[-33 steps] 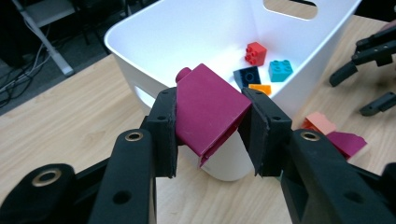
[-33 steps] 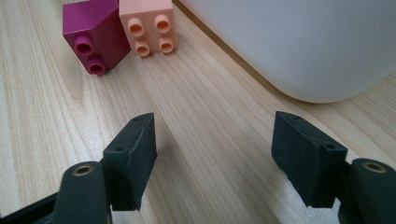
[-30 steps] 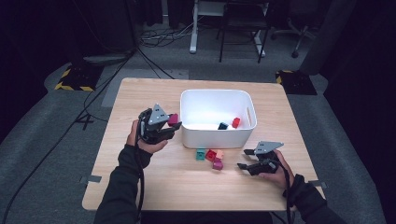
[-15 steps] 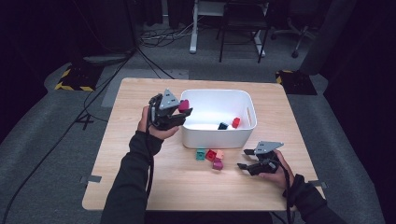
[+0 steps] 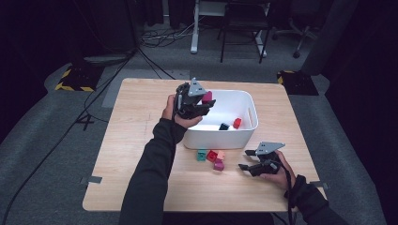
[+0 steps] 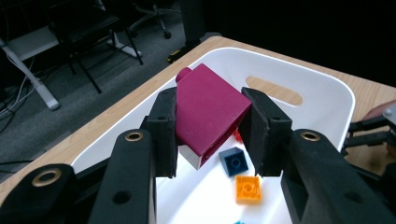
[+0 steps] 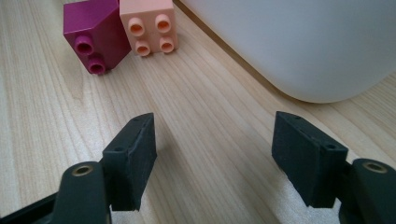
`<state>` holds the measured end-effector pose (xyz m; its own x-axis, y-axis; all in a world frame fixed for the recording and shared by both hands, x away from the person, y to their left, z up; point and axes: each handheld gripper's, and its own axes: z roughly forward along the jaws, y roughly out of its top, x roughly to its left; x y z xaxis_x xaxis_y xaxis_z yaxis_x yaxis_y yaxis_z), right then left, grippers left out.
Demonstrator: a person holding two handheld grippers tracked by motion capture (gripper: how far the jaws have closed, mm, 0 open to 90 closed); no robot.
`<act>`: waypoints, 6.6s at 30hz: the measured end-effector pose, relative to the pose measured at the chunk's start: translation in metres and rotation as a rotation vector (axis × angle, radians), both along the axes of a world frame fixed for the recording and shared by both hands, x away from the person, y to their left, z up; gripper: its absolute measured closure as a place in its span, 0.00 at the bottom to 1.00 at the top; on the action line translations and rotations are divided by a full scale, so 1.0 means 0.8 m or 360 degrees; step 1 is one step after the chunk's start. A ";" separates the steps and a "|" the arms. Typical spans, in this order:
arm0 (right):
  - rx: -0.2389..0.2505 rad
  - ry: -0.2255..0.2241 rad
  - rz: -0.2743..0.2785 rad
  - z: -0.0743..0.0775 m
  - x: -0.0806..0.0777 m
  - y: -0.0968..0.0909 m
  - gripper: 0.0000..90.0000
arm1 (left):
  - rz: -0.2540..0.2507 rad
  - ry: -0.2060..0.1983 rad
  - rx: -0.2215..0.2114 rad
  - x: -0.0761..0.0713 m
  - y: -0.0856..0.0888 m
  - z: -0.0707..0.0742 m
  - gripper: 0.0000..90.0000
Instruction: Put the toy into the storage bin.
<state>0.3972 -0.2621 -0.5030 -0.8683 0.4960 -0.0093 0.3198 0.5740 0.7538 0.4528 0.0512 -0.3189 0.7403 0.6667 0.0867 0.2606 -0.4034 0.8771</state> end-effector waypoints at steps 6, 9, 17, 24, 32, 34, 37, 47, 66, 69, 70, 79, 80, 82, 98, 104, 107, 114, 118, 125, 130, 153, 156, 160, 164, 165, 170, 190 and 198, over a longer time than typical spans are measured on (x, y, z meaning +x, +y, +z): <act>0.0004 0.0001 0.0002 0.000 0.000 0.001 0.34 | 0.0014 0.0056 0.0021 0.019 -0.022 -0.010 0.66; 0.0001 0.0011 -0.0005 0.000 -0.001 0.001 0.34 | 0.0018 0.0070 0.0053 0.025 -0.030 -0.015 0.66; 0.0003 0.0002 0.0008 0.000 -0.001 0.000 0.34 | 0.0085 0.0114 0.0077 0.037 -0.036 -0.026 0.66; 0.0003 0.0002 0.0008 0.000 -0.001 0.000 0.34 | 0.0118 0.0125 0.0066 0.038 -0.035 -0.028 0.56; 0.0002 0.0007 0.0008 0.000 -0.001 0.001 0.33 | 0.0166 0.0126 0.0034 0.032 -0.028 -0.027 0.38; 0.0003 0.0008 0.0008 0.000 -0.001 0.001 0.33 | 0.0176 0.0108 0.0014 0.029 -0.026 -0.025 0.33; 0.0003 0.0008 0.0008 0.000 -0.001 0.001 0.33 | 0.0190 0.0096 0.0004 0.023 -0.022 -0.023 0.25; 0.0002 0.0009 0.0006 0.000 -0.001 0.001 0.33 | 0.0209 0.0037 -0.0021 -0.001 0.001 -0.012 0.18; 0.0003 0.0014 0.0002 0.000 -0.001 0.001 0.33 | 0.0269 -0.0037 0.0096 -0.097 0.084 -0.038 0.18; 0.0001 0.0020 -0.0005 0.000 -0.001 0.001 0.33 | 0.0252 -0.0001 0.0076 -0.111 0.084 -0.056 0.18; 0.0004 0.0011 0.0004 0.000 -0.001 0.001 0.33 | 0.0237 0.0010 0.0065 -0.115 0.083 -0.064 0.18; 0.0003 0.0015 0.0001 0.000 -0.001 0.001 0.33 | -0.0013 0.0203 0.0080 -0.148 0.039 -0.148 0.20; 0.0001 0.0023 -0.0008 0.000 -0.002 0.001 0.33 | -0.0040 0.0237 0.0083 -0.151 0.031 -0.157 0.21; 0.0003 0.0015 0.0000 0.000 -0.001 0.001 0.33 | -0.0099 0.0285 0.0152 -0.153 0.012 -0.174 0.22; 0.0004 0.0012 0.0003 0.000 -0.001 0.001 0.33 | -0.0292 0.0424 0.0217 -0.136 -0.059 -0.219 0.31; 0.0003 0.0017 -0.0001 0.000 -0.001 0.001 0.33 | -0.0252 0.0418 0.0224 -0.130 -0.072 -0.222 0.33; 0.0003 0.0016 -0.0001 0.000 -0.001 0.001 0.33 | -0.0227 0.0413 0.0253 -0.126 -0.078 -0.223 0.40; 0.0003 0.0013 0.0002 0.000 -0.001 0.001 0.33 | -0.0230 0.0397 0.0258 -0.127 -0.078 -0.223 0.62; 0.0003 0.0012 0.0003 0.000 -0.001 0.001 0.33 | -0.0260 0.0379 0.0251 -0.131 -0.071 -0.221 0.62; 0.0002 0.0019 -0.0003 0.000 -0.001 0.001 0.33 | -0.0255 0.0383 0.0249 -0.137 -0.036 -0.215 0.63; 0.0002 0.0015 -0.0001 0.000 -0.001 0.001 0.33 | -0.0200 0.0361 0.0241 -0.140 -0.009 -0.205 0.63; 0.0003 0.0017 -0.0002 0.000 -0.001 0.001 0.33 | 0.0113 0.0252 0.0074 -0.121 0.101 -0.161 0.63; 0.0003 0.0016 -0.0001 0.000 -0.001 0.001 0.33 | 0.0153 0.0238 0.0053 -0.117 0.110 -0.154 0.63; 0.0003 0.0013 0.0002 0.000 -0.001 0.001 0.33 | 0.0198 0.0219 0.0021 -0.109 0.125 -0.145 0.63; 0.0001 0.0022 -0.0007 0.000 -0.002 0.001 0.33 | 0.0233 0.0195 0.0002 -0.102 0.135 -0.135 0.63; 0.0002 0.0016 -0.0002 0.000 -0.001 0.001 0.33 | 0.0250 0.0181 -0.0009 -0.100 0.136 -0.132 0.63; 0.0002 0.0018 -0.0003 0.000 -0.001 0.001 0.33 | 0.0279 0.0163 -0.0007 -0.089 0.142 -0.115 0.63; 0.0002 0.0016 -0.0001 0.000 -0.001 0.001 0.33 | 0.0289 0.0072 -0.0057 -0.046 0.127 -0.047 0.63; 0.0002 0.0016 -0.0002 0.000 -0.001 0.001 0.33 | 0.0256 0.0047 -0.0064 -0.031 0.105 -0.034 0.63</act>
<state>0.3962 -0.2615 -0.5030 -0.8678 0.4968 0.0001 0.3279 0.5726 0.7514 0.4281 0.1354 -0.3462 0.6257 0.7791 0.0375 0.3449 -0.3194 0.8826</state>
